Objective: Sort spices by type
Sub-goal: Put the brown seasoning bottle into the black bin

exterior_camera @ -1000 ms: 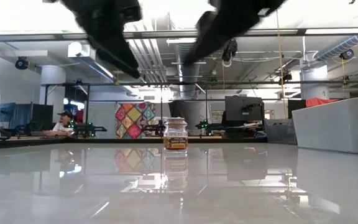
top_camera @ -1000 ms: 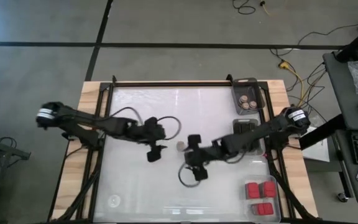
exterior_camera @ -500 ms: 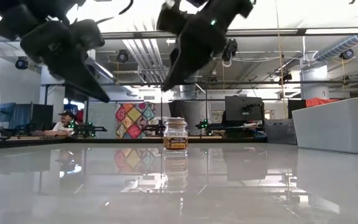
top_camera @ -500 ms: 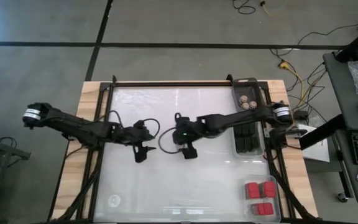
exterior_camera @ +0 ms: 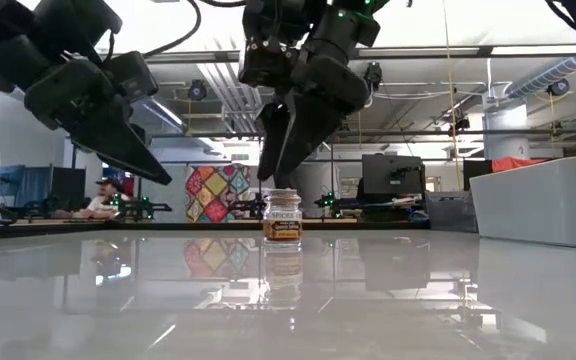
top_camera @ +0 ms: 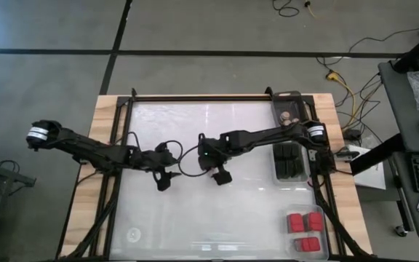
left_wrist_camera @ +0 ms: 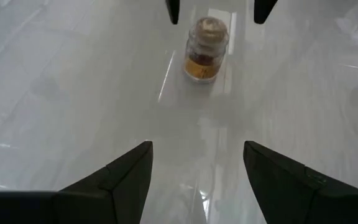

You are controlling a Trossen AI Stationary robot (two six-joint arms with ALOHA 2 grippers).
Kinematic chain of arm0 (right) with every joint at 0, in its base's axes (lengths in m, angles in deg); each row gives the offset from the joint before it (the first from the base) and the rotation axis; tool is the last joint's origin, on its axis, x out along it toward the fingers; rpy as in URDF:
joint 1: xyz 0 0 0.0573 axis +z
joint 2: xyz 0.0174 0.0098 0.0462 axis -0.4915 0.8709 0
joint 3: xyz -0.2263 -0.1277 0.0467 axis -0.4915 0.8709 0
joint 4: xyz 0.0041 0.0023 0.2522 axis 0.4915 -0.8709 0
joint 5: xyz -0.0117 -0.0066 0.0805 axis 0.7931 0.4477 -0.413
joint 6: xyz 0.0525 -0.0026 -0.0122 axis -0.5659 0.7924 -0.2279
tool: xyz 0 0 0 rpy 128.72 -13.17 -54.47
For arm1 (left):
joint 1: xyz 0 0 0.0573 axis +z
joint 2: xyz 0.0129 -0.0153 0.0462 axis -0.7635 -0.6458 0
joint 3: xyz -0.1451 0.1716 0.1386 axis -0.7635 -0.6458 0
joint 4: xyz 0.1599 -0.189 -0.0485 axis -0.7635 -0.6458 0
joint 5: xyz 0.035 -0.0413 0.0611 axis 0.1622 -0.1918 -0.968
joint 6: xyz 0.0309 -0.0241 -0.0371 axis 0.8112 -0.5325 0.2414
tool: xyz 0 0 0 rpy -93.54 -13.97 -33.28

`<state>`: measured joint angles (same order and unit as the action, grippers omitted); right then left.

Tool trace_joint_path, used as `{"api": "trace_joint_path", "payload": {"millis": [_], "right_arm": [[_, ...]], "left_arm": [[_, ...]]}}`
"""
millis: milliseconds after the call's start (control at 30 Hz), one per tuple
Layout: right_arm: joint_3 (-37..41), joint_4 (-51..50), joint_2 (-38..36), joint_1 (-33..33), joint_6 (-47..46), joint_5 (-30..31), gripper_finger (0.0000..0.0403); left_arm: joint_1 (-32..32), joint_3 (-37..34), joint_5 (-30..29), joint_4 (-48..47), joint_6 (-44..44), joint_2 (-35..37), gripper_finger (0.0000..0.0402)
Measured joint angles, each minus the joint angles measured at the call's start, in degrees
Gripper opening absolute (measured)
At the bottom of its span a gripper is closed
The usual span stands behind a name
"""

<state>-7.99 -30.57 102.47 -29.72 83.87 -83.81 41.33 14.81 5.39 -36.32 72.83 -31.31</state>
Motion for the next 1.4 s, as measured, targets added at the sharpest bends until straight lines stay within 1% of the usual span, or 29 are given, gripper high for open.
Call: {"api": "trace_joint_path", "payload": {"millis": [267, 400, 600, 733, 833, 933, 1067, 1133, 1233, 1333, 1400], "right_arm": [[0.45, 0.14, 1.06, -1.27, 1.64, 0.25, 0.0352], [0.79, 0.54, 1.91, -1.10, 2.49, -0.70, 0.0343], [0.86, 1.11, 3.51, -0.96, 0.50, -0.72, 0.0316], [0.86, 1.00, 3.51, -0.74, 0.50, -0.74, 0.0290], [0.86, 0.62, 3.55, -0.72, 0.70, -0.75, 0.0267], [0.86, 0.53, 3.85, -0.72, 0.99, -0.74, 0.0244], [0.86, 0.68, 3.97, -0.73, 0.83, -0.72, 0.0218], [0.86, 0.59, 3.97, -0.72, 0.55, -0.72, 0.0204], [0.37, -0.92, 3.97, -0.52, -0.09, -0.70, 0.0184], [-1.46, -4.72, 3.41, -0.34, 0.12, -0.61, 0.0167], [-2.65, -7.37, 1.79, -0.24, 0.35, -0.61, 0.0166]], "left_arm": [[0.00, -0.88, 0.01, 1.46, -0.46, -2.30, 0.0236], [0.00, -0.75, 0.02, 1.52, -0.44, -4.42, 0.0236], [0.00, -0.46, 0.22, 1.64, -0.44, -7.78, 0.0236], [0.00, 0.41, 0.69, 1.62, -0.23, -9.12, 0.0236], [0.02, 0.88, 0.67, 1.54, 1.84, -9.36, 0.0236], [0.02, 0.88, 0.60, 1.24, 2.49, -7.30, 0.0236], [0.01, 0.84, 0.35, -3.61, 3.96, -0.57, 0.0236], [0.00, 0.67, -1.38, -6.63, 5.65, 3.81, 0.0236], [0.00, 0.00, -5.20, -8.78, 9.36, 10.47, 0.0236], [0.02, -1.19, -9.33, -8.43, 12.80, 16.32, 0.0236], [0.02, -2.18, -11.35, -8.53, 14.51, 19.90, 0.0236]]}}
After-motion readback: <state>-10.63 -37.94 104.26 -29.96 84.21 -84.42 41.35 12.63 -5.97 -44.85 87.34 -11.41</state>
